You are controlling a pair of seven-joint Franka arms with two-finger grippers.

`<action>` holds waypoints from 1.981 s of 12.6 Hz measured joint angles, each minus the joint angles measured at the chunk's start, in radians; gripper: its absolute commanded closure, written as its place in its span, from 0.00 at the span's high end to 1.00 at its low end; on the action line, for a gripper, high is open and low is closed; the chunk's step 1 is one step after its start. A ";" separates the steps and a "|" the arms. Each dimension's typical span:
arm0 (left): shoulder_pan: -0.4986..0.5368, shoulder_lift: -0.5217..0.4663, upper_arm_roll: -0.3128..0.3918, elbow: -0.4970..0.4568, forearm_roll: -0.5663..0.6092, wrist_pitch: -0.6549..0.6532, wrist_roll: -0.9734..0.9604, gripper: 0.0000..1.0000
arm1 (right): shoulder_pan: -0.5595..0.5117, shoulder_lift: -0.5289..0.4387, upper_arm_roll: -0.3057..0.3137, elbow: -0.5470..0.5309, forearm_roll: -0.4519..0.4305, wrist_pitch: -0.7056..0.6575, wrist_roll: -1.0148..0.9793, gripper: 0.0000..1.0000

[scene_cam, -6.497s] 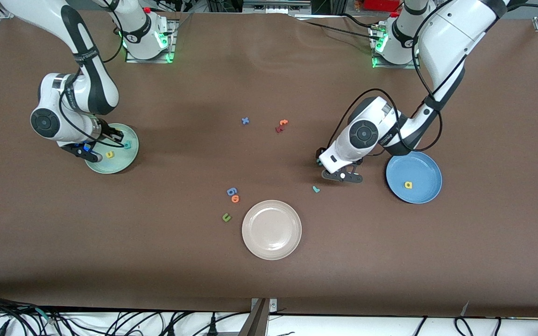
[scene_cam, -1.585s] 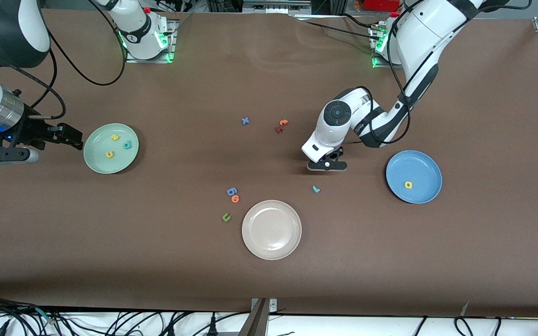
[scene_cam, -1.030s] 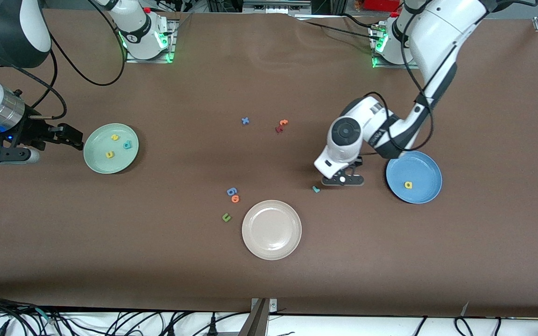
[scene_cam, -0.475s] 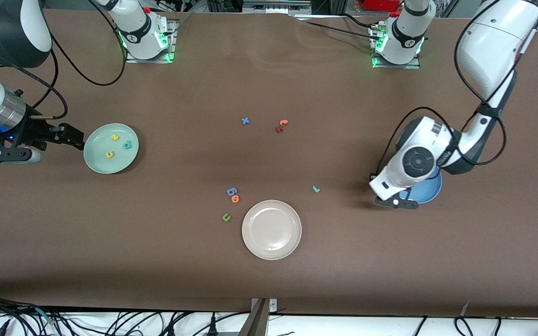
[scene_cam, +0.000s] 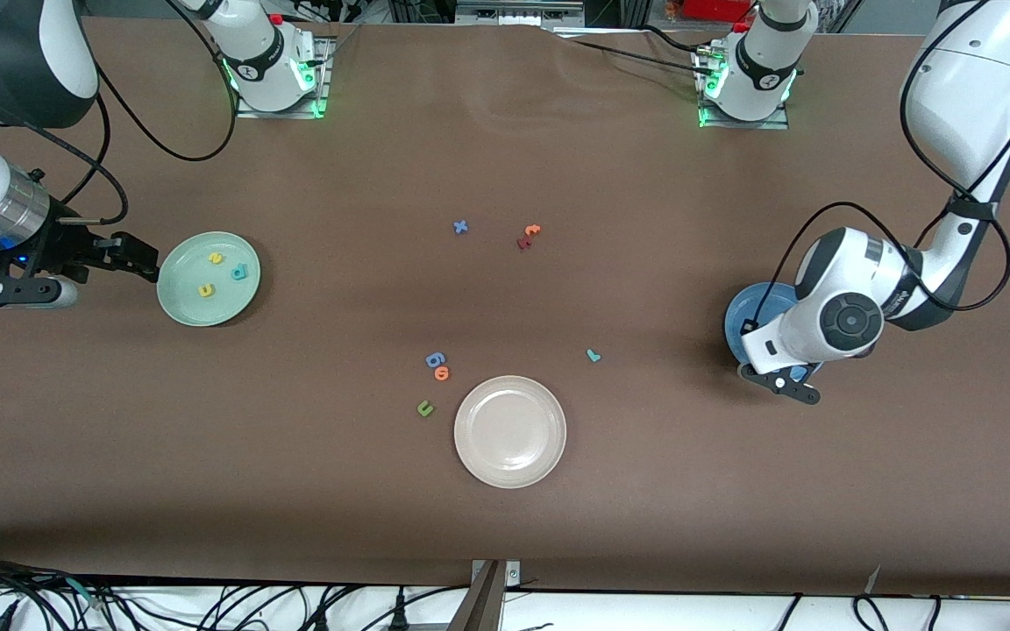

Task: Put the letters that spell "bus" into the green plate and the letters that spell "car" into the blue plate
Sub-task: 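Carry the cyan c over the blue plate and open the left gripper, then move the left gripper back to the cyan 1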

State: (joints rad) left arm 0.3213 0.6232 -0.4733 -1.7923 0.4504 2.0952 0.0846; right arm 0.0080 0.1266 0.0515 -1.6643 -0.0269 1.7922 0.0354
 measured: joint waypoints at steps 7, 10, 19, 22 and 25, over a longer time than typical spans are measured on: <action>-0.102 0.003 -0.026 0.011 -0.178 0.018 -0.238 1.00 | 0.000 0.001 0.000 0.000 0.000 0.000 0.000 1.00; -0.231 0.027 -0.026 0.059 -0.197 0.025 -0.494 1.00 | 0.000 0.002 0.000 0.000 0.001 0.001 0.000 1.00; -0.408 0.171 -0.021 0.159 -0.197 0.196 -0.969 1.00 | 0.000 0.003 0.000 0.000 0.001 0.001 0.000 1.00; -0.465 0.197 0.023 0.217 -0.197 0.196 -1.018 1.00 | 0.000 0.003 0.000 0.000 0.001 0.002 0.000 1.00; -0.527 0.206 0.093 0.232 -0.197 0.196 -1.022 0.92 | 0.000 0.003 0.000 0.000 0.007 0.002 0.000 1.00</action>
State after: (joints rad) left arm -0.2054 0.8289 -0.3802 -1.5607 0.2532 2.2910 -0.9378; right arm 0.0080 0.1300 0.0519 -1.6639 -0.0201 1.7939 0.0353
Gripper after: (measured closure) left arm 0.004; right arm 0.000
